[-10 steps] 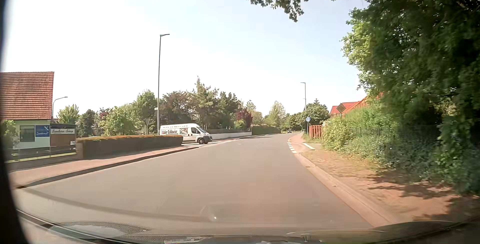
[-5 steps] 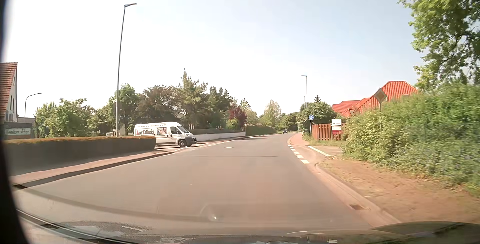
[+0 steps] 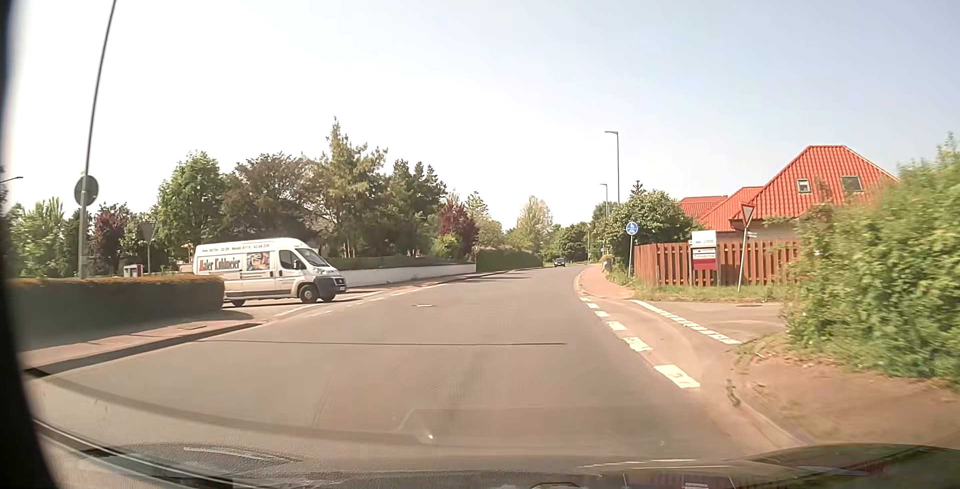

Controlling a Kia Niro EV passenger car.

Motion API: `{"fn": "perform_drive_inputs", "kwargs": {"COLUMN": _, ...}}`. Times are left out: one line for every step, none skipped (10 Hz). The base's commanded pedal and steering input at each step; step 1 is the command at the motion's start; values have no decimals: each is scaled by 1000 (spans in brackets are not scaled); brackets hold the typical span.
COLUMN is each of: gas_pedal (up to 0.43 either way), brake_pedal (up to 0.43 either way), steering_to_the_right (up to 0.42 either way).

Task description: Follow the waypoints while adhering to traffic rules and regulations

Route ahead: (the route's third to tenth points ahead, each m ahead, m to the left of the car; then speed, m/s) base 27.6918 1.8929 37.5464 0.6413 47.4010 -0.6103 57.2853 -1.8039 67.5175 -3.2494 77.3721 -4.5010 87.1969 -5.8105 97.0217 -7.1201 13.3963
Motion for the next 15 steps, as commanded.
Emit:
{"fn": "perform_drive_inputs", "kwargs": {"gas_pedal": 189, "brake_pedal": 0, "steering_to_the_right": 14}}
{"fn": "perform_drive_inputs", "kwargs": {"gas_pedal": 189, "brake_pedal": 0, "steering_to_the_right": 13}}
{"fn": "perform_drive_inputs", "kwargs": {"gas_pedal": 189, "brake_pedal": 0, "steering_to_the_right": 13}}
{"fn": "perform_drive_inputs", "kwargs": {"gas_pedal": 189, "brake_pedal": 0, "steering_to_the_right": 14}}
{"fn": "perform_drive_inputs", "kwargs": {"gas_pedal": 189, "brake_pedal": 0, "steering_to_the_right": 13}}
{"fn": "perform_drive_inputs", "kwargs": {"gas_pedal": 189, "brake_pedal": 0, "steering_to_the_right": 13}}
{"fn": "perform_drive_inputs", "kwargs": {"gas_pedal": 189, "brake_pedal": 0, "steering_to_the_right": 13}}
{"fn": "perform_drive_inputs", "kwargs": {"gas_pedal": 189, "brake_pedal": 0, "steering_to_the_right": 13}}
{"fn": "perform_drive_inputs", "kwargs": {"gas_pedal": 189, "brake_pedal": 0, "steering_to_the_right": 14}}
{"fn": "perform_drive_inputs", "kwargs": {"gas_pedal": 189, "brake_pedal": 0, "steering_to_the_right": 13}}
{"fn": "perform_drive_inputs", "kwargs": {"gas_pedal": 189, "brake_pedal": 0, "steering_to_the_right": 12}}
{"fn": "perform_drive_inputs", "kwargs": {"gas_pedal": 189, "brake_pedal": 0, "steering_to_the_right": 12}}
{"fn": "perform_drive_inputs", "kwargs": {"gas_pedal": 189, "brake_pedal": 0, "steering_to_the_right": 12}}
{"fn": "perform_drive_inputs", "kwargs": {"gas_pedal": 189, "brake_pedal": 0, "steering_to_the_right": 12}}
{"fn": "perform_drive_inputs", "kwargs": {"gas_pedal": 197, "brake_pedal": 0, "steering_to_the_right": 12}}
